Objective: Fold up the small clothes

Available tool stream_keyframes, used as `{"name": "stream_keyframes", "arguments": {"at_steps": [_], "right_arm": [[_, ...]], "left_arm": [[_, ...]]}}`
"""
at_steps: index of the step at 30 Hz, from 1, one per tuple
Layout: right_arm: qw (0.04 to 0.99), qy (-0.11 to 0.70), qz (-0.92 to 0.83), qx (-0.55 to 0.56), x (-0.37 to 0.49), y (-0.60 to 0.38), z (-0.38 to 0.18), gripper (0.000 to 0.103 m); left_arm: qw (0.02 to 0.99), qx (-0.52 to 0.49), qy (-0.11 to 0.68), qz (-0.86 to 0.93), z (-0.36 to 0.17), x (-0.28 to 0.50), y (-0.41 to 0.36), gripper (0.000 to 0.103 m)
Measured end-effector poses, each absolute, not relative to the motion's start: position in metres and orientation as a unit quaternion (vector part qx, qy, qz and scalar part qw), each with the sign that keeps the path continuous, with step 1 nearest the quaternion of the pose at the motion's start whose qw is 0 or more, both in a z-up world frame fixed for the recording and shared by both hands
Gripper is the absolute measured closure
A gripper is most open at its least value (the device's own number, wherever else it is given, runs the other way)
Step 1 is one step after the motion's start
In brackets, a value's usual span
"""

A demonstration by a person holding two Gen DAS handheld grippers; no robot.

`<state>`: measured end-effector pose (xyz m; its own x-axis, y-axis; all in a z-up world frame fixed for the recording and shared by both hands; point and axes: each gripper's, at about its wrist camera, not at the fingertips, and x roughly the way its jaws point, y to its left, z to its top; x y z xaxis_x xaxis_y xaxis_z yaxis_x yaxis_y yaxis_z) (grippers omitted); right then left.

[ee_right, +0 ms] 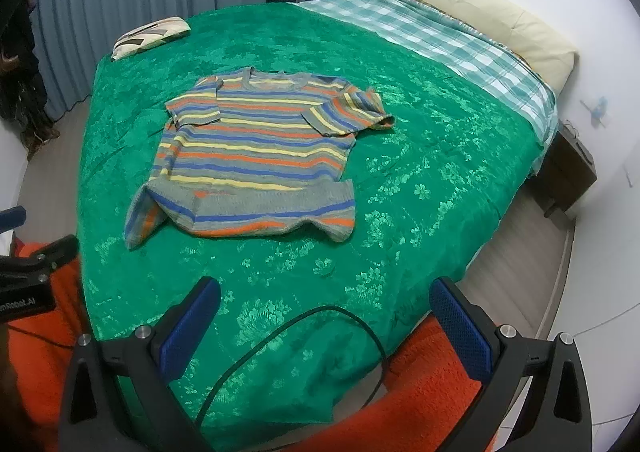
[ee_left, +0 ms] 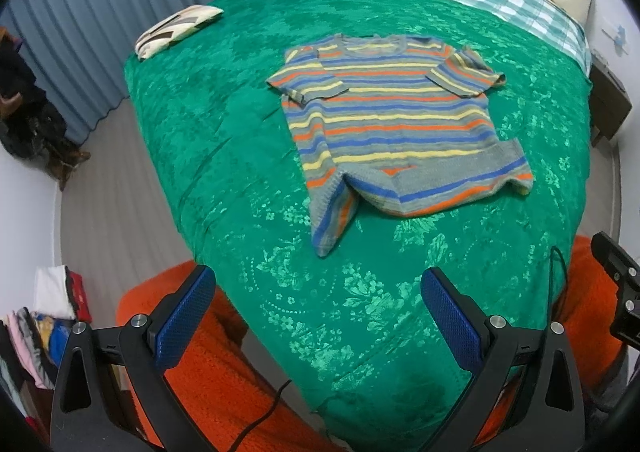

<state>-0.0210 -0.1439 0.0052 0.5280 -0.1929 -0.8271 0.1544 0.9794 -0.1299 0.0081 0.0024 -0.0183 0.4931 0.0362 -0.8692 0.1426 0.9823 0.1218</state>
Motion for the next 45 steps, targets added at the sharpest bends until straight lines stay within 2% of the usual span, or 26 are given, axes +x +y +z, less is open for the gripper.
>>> {"name": "stream_keyframes", "arguments": {"at_steps": [32,37,41,45], "right_arm": [[0.874,0.475,-0.096,-0.031,-0.026,-0.134,0.008,0.000],[0.889,0.452,-0.065,-0.009,-0.027,-0.145,0.006,0.000],[0.897,0.441,-0.022,0.024,-0.010,-0.187,-0.019,0.000],[0.877,0.481,0.007,0.020,0.042,-0.224,-0.056,0.000]], "left_arm": [[0.863,0.098,0.495,-0.024,-0.016,0.005,0.006,0.001],[0.848,0.108,0.516,-0.050,-0.046,0.015,0.017,0.001],[0.826,0.119,0.548,-0.052,-0.088,0.032,0.041,0.001],[0.824,0.078,0.547,-0.125,-0.100,0.068,0.046,0.001]]}}
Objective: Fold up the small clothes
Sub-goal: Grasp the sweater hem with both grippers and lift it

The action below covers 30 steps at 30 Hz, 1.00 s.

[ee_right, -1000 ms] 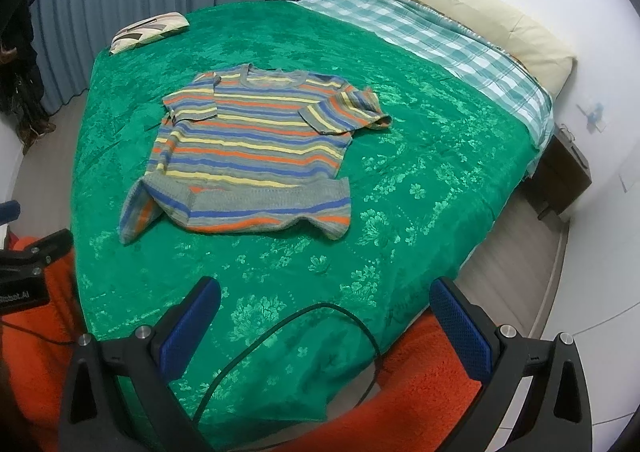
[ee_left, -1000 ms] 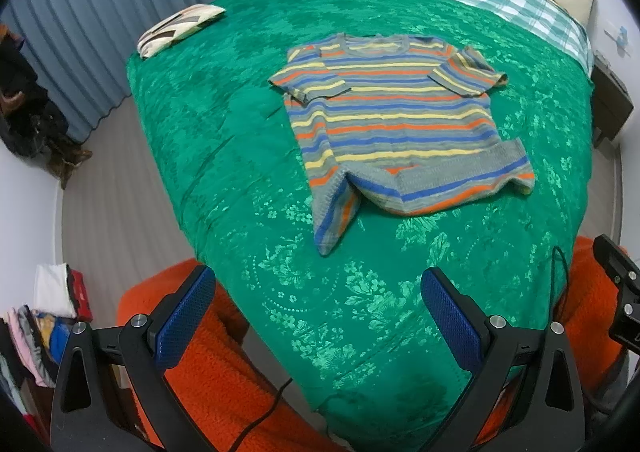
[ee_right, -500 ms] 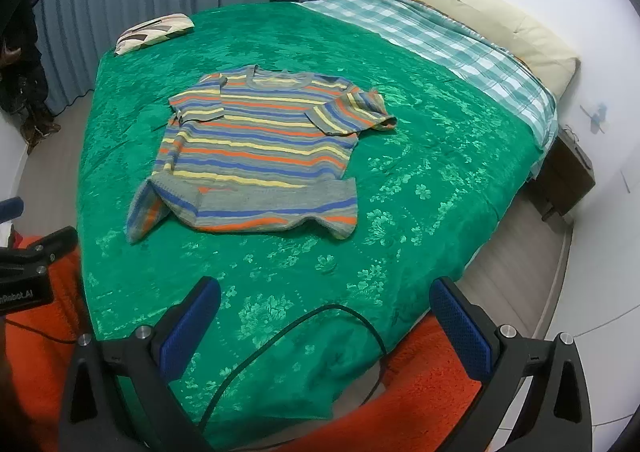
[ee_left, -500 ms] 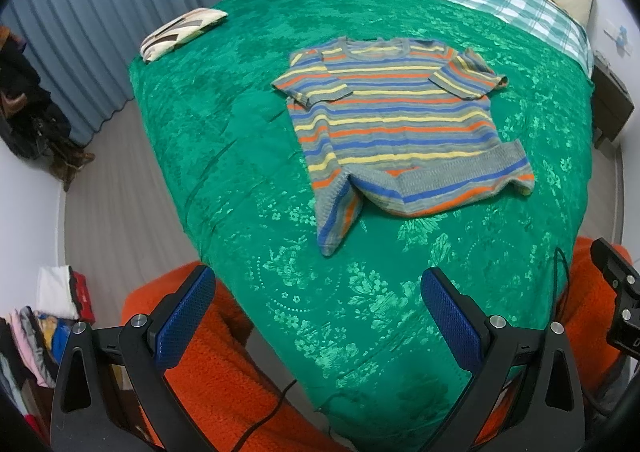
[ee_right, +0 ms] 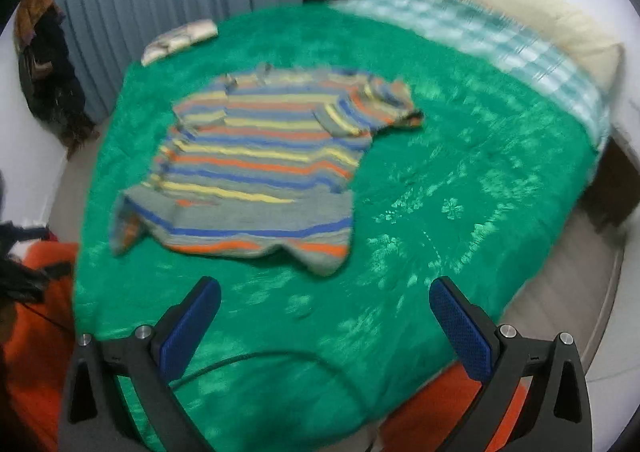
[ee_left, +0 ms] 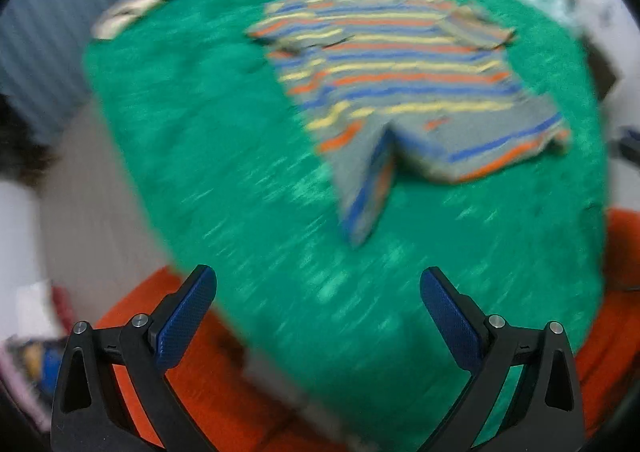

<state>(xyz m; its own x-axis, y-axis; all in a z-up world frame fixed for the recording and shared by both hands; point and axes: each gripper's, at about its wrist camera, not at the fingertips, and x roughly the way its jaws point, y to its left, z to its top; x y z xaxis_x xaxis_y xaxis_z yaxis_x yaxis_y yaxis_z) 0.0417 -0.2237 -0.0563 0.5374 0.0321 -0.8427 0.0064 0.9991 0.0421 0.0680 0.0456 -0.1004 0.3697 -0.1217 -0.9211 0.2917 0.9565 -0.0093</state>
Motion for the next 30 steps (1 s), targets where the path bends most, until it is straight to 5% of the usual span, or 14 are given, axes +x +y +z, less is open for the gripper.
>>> {"name": "stream_keyframes", "arguments": {"at_steps": [4,6,7,8,9,10,18,26,27,30], "right_arm": [[0.848,0.524,0.054,0.061,0.110,-0.245,-0.098,0.005],[0.829,0.548,0.073,0.082,0.133,-0.252,-0.120,0.040],[0.818,0.560,0.086,0.098,0.142,-0.253,-0.129,0.086],[0.807,0.570,0.105,0.114,0.146,-0.253,-0.135,0.094],[0.805,0.569,0.116,0.117,0.146,-0.252,-0.133,0.094],[0.812,0.560,0.129,0.104,0.141,-0.247,-0.125,0.094],[0.824,0.484,0.278,-0.093,0.056,-0.190,-0.044,0.096],[0.757,0.557,0.271,-0.207,0.002,-0.207,-0.104,0.097],[0.755,0.563,0.268,-0.202,-0.002,-0.212,-0.111,0.097],[0.772,0.570,0.237,-0.149,-0.008,-0.235,-0.111,0.087]], "left_arm": [[0.814,0.021,0.549,-0.188,-0.122,0.110,0.032,0.002],[0.820,0.044,0.541,-0.183,-0.133,0.119,0.022,0.008],[0.822,0.065,0.535,-0.185,-0.136,0.119,0.017,0.033],[0.817,0.083,0.537,-0.192,-0.139,0.118,0.014,0.050],[0.811,0.093,0.542,-0.198,-0.142,0.117,0.013,0.080],[0.807,0.096,0.546,-0.205,-0.144,0.116,0.013,0.096],[0.808,0.127,0.485,-0.308,-0.099,0.080,0.052,0.099],[0.751,0.222,0.551,-0.289,-0.135,0.062,0.086,0.091],[0.755,0.200,0.557,-0.281,-0.135,0.063,0.095,0.083],[0.793,0.081,0.548,-0.254,-0.120,0.068,0.131,0.033]]}}
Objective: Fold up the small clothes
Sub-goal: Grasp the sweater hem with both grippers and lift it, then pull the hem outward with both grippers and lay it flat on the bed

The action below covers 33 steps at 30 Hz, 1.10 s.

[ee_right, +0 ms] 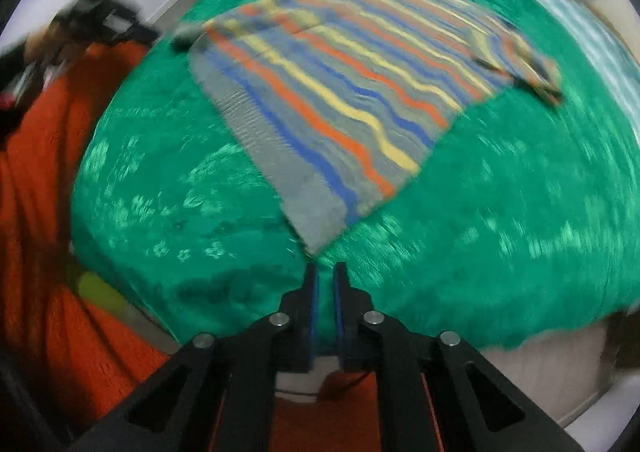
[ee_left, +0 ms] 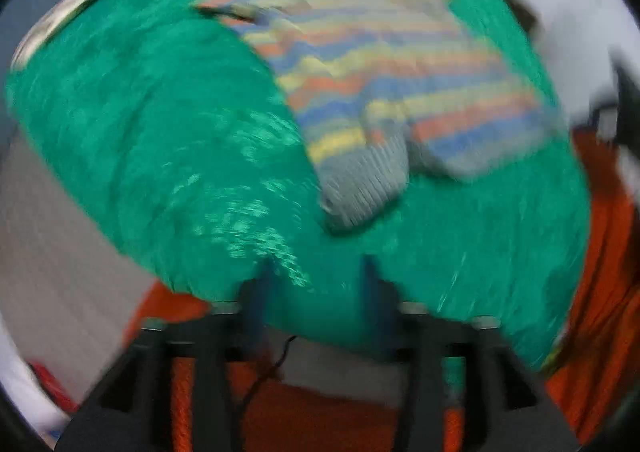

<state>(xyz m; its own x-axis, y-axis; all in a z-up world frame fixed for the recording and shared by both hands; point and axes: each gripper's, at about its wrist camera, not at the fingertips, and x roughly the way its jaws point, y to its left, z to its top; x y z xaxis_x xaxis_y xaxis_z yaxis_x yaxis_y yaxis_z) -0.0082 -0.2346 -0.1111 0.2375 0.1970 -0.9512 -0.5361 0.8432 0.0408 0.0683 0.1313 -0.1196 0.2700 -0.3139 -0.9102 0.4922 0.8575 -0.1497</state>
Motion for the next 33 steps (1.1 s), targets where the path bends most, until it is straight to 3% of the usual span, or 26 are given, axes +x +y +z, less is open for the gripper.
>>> {"name": "stream_keyframes", "arguments": {"at_steps": [1,2,3,9,11,12,13,14,17,21,23,25,27,31,33], "right_arm": [[0.778,0.573,0.228,-0.119,-0.009,-0.244,-0.108,0.075],[0.786,0.571,0.220,-0.090,-0.010,-0.252,-0.103,0.063],[0.796,0.563,0.215,-0.055,-0.009,-0.260,-0.099,0.058],[0.795,0.533,0.178,0.227,0.010,-0.294,-0.117,0.056],[0.762,0.546,0.156,0.310,0.016,-0.297,-0.141,0.056],[0.741,0.553,0.162,0.344,0.018,-0.295,-0.152,0.058],[0.720,0.559,0.184,0.367,0.021,-0.288,-0.162,0.076],[0.714,0.565,0.196,0.363,0.026,-0.284,-0.166,0.097],[0.744,0.571,0.203,0.283,0.025,-0.271,-0.141,0.097],[0.778,0.574,0.183,0.177,0.019,-0.271,-0.106,0.097],[0.778,0.581,0.178,0.158,0.020,-0.269,-0.107,0.096],[0.772,0.589,0.176,0.161,0.022,-0.267,-0.113,0.092],[0.768,0.593,0.170,0.173,0.020,-0.278,-0.121,0.086],[0.767,0.575,0.170,0.230,0.013,-0.294,-0.126,0.058],[0.768,0.564,0.162,0.255,0.014,-0.301,-0.129,0.052]], "left_arm": [[0.807,0.035,0.535,-0.247,-0.114,0.068,0.142,0.025],[0.812,0.012,0.530,-0.244,-0.112,0.068,0.145,0.024],[0.813,-0.019,0.530,-0.242,-0.113,0.070,0.147,0.024],[0.791,-0.113,0.565,-0.206,-0.147,0.098,0.119,0.025],[0.781,-0.133,0.569,-0.219,-0.157,0.103,0.109,0.048],[0.772,-0.129,0.575,-0.239,-0.160,0.103,0.099,0.084],[0.769,-0.114,0.577,-0.252,-0.161,0.104,0.093,0.092],[0.779,-0.081,0.561,-0.266,-0.154,0.096,0.087,0.092],[0.793,-0.026,0.533,-0.294,-0.131,0.079,0.093,0.092],[0.793,0.034,0.548,-0.263,-0.127,0.078,0.113,0.088],[0.785,0.041,0.563,-0.257,-0.130,0.078,0.122,0.066],[0.796,0.003,0.553,-0.245,-0.126,0.078,0.134,0.032],[0.801,-0.052,0.545,-0.241,-0.123,0.079,0.144,0.026],[0.784,-0.071,0.575,-0.222,-0.143,0.084,0.132,0.028],[0.777,-0.054,0.589,-0.218,-0.152,0.082,0.117,0.031]]}}
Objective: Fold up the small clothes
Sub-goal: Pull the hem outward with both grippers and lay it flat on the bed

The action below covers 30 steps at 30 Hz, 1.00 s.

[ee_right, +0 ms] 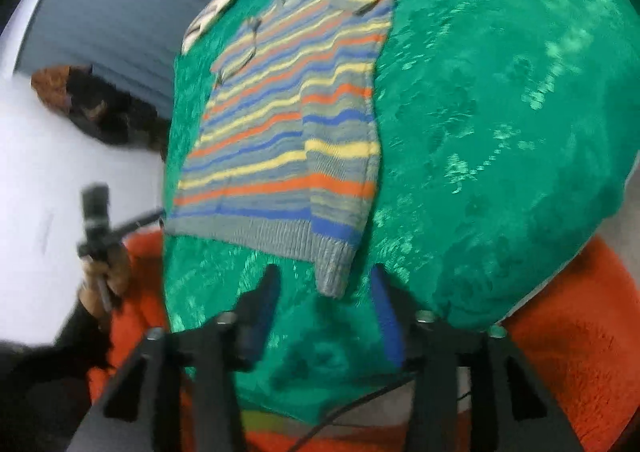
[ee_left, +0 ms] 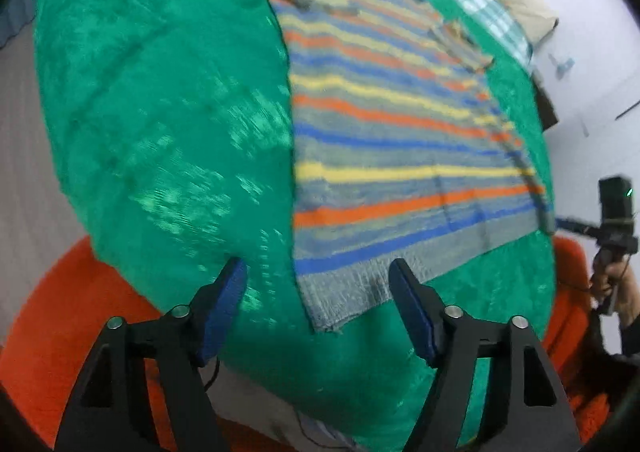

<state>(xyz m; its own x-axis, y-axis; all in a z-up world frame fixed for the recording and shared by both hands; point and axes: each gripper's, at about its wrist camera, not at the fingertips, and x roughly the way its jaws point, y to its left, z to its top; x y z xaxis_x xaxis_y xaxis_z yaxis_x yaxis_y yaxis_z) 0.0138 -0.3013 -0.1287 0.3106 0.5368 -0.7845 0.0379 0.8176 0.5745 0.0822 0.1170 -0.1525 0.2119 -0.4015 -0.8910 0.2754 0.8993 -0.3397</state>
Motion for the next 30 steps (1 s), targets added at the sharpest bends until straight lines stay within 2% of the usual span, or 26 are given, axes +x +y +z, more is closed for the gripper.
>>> {"name": "stream_keyframes", "arguments": {"at_steps": [2,3,4,5,6,7,13,18,23,30], "right_arm": [[0.764,0.556,0.156,0.289,0.017,-0.309,-0.136,0.052],[0.759,0.554,0.152,0.307,0.019,-0.312,-0.141,0.052],[0.753,0.551,0.150,0.327,0.022,-0.313,-0.148,0.053],[0.745,0.549,0.157,0.345,0.026,-0.311,-0.153,0.064],[0.738,0.549,0.169,0.355,0.029,-0.308,-0.158,0.082],[0.735,0.553,0.174,0.352,0.031,-0.304,-0.159,0.096],[0.762,0.550,0.146,0.308,0.021,-0.306,-0.120,0.096],[0.742,0.587,0.112,0.303,0.019,-0.306,-0.146,0.097],[0.753,0.582,0.098,0.292,0.016,-0.296,-0.146,0.097],[0.769,0.584,0.066,0.253,0.020,-0.281,-0.162,0.097]], "left_arm": [[0.776,-0.038,0.593,-0.211,-0.159,0.083,0.102,0.036],[0.772,-0.040,0.598,-0.209,-0.162,0.085,0.097,0.050],[0.767,-0.045,0.604,-0.210,-0.165,0.086,0.094,0.074],[0.759,-0.055,0.611,-0.217,-0.166,0.088,0.092,0.090],[0.756,-0.061,0.613,-0.220,-0.166,0.089,0.092,0.099],[0.761,-0.060,0.608,-0.218,-0.161,0.087,0.094,0.099],[0.777,-0.043,0.593,-0.209,-0.140,0.075,0.111,0.099],[0.771,-0.028,0.611,-0.179,-0.150,0.072,0.111,0.099],[0.777,-0.028,0.611,-0.149,-0.157,0.066,0.113,0.099],[0.799,0.024,0.591,-0.104,-0.167,0.055,0.091,0.098]]}}
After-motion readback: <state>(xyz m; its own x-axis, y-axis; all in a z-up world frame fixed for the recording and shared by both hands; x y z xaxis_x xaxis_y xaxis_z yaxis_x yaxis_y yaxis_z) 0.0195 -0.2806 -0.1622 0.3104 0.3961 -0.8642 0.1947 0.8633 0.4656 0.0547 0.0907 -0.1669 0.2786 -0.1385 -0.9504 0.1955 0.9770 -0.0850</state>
